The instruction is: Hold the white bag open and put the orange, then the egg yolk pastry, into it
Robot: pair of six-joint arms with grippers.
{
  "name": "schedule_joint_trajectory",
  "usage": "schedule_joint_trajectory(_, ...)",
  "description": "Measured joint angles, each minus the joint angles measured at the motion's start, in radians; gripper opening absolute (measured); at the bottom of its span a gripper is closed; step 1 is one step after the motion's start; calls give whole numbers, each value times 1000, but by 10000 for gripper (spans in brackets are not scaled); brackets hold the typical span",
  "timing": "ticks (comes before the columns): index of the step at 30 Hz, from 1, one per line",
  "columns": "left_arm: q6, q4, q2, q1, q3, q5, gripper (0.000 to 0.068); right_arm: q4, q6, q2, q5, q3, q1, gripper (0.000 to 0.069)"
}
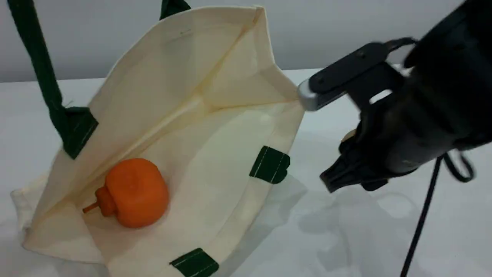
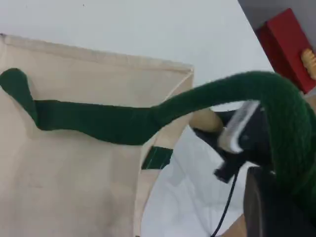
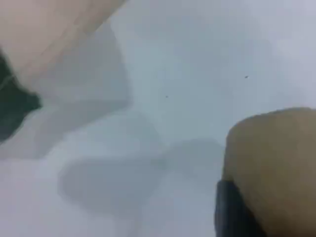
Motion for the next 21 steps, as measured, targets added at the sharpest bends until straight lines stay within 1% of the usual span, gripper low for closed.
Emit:
schedule_joint_trajectory(3, 0, 0, 0, 0, 0, 0, 71, -3, 0, -91, 91, 47, 0, 272)
schedule_joint_trajectory(5, 0, 0, 0, 0, 0, 0, 71, -3, 0, -153, 176, 71, 0, 272)
schedule_joint_trajectory(9, 0, 0, 0, 0, 0, 0, 71, -7, 0, -235, 371, 74, 0, 272)
schedule_joint_trajectory(15, 0, 0, 0, 0, 0, 0, 71, -8, 0, -243, 663, 73, 0, 272)
schedule_joint_trajectory(17, -1, -4, 0, 0, 0, 2, 71, -10, 0, -242, 742, 67, 0, 272)
schedule_joint_trajectory(19, -2, -10, 0, 0, 0, 4, 71, -10, 0, -233, 805, 48, 1, 272)
schedule_joint_trajectory(21, -2, -10, 0, 0, 0, 4, 71, -8, 0, -215, 834, 19, 1, 272)
